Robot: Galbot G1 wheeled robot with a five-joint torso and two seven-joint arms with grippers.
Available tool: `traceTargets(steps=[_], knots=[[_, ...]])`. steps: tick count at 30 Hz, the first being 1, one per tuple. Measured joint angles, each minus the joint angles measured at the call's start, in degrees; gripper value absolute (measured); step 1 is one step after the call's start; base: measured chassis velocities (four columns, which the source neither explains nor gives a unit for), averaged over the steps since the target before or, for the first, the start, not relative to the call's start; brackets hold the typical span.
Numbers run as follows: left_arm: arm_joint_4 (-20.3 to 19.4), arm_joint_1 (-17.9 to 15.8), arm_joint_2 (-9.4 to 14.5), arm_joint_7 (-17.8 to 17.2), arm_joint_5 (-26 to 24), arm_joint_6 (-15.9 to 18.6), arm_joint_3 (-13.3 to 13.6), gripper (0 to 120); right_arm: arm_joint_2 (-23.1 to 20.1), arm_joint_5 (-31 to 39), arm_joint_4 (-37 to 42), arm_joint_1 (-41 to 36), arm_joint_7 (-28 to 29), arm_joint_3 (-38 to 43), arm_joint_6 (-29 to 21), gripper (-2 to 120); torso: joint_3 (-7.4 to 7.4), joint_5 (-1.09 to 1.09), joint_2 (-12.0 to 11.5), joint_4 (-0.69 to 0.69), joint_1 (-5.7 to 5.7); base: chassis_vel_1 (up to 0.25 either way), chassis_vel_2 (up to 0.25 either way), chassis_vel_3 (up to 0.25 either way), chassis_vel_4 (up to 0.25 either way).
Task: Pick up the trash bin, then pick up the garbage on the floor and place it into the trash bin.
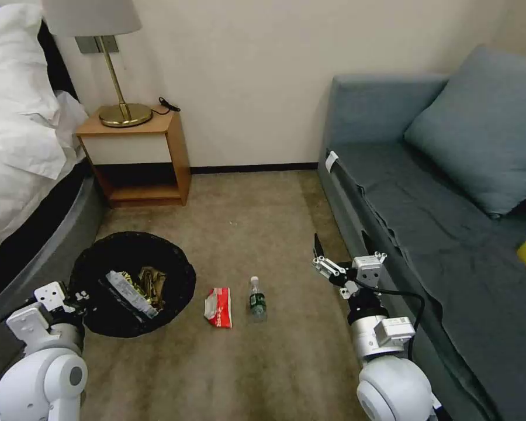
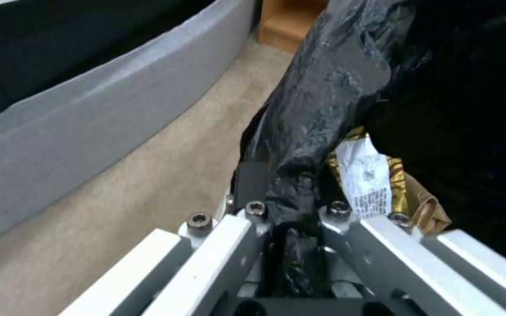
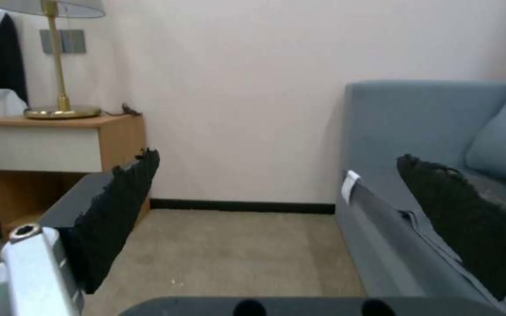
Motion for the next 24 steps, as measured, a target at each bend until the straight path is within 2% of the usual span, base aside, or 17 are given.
traceTargets(steps=[6, 10, 13, 15, 16, 19, 20, 24], knots=[[0.3, 0.0, 0.1, 0.0, 0.0, -0.4, -0.2, 2, -0.6, 0.1, -0.8, 1.9, -0.9, -0.8, 0.4, 100, 0.00, 0.00, 0.0, 0.00, 0.00, -0.143, 0.132, 0.135, -0.138], [0.9, -0.1, 0.3, 0.0, 0.0, -0.8, 0.0, 2, -1.4, 0.4, -1.9, 4.6, -2.4, -1.7, 0.3, 100, 0.00, 0.00, 0.0, 0.00, 0.00, -0.032, 0.039, 0.047, -0.026], [1.6, -0.4, 0.7, 0.0, 0.0, -0.8, 0.1, 2, -3.4, 3.9, -4.0, 8.4, -2.5, -3.8, -1.7, 100, 0.00, -0.01, 0.0, 0.00, 0.00, 0.000, 0.000, 0.000, 0.000], [2.0, -0.4, 1.2, 0.4, 0.1, -0.7, 0.1, 2, -5.2, 8.1, -5.2, 11.7, -0.5, -6.3, -4.9, 100, -0.01, 0.01, 0.0, -0.01, 0.00, 0.000, 0.000, 0.000, 0.000], [2.0, -0.4, 1.2, 0.4, 0.1, -0.7, 0.1, 2, -5.2, 8.1, -5.2, 11.7, -0.5, -6.3, -4.9, 100, -0.01, 0.01, 0.0, -0.01, 0.00, 0.000, 0.000, 0.000, 0.000], [3.0, 0.3, 2.3, 1.5, 1.0, -0.8, 0.1, 2, -7.7, 18.3, -7.8, 18.8, 4.1, -12.7, -12.2, 100, 0.00, -0.01, 0.0, 0.00, 0.00, 0.000, 0.000, 0.000, 0.000], [3.0, 0.3, 2.3, 1.5, 1.0, -0.8, 0.1, 2, -7.7, 18.3, -7.8, 18.8, 4.1, -12.7, -12.2, 100, 0.00, -0.01, 0.0, 0.00, 0.00, 0.000, 0.000, 0.000, 0.000], [3.7, 0.4, 2.6, 1.6, 1.3, -1.1, 0.1, 2, -8.7, 34.3, -11.0, 26.1, 10.1, -20.1, -25.2, 100, 0.00, -0.01, 0.0, 0.00, 0.00, 0.000, 0.000, 0.000, 0.000]])
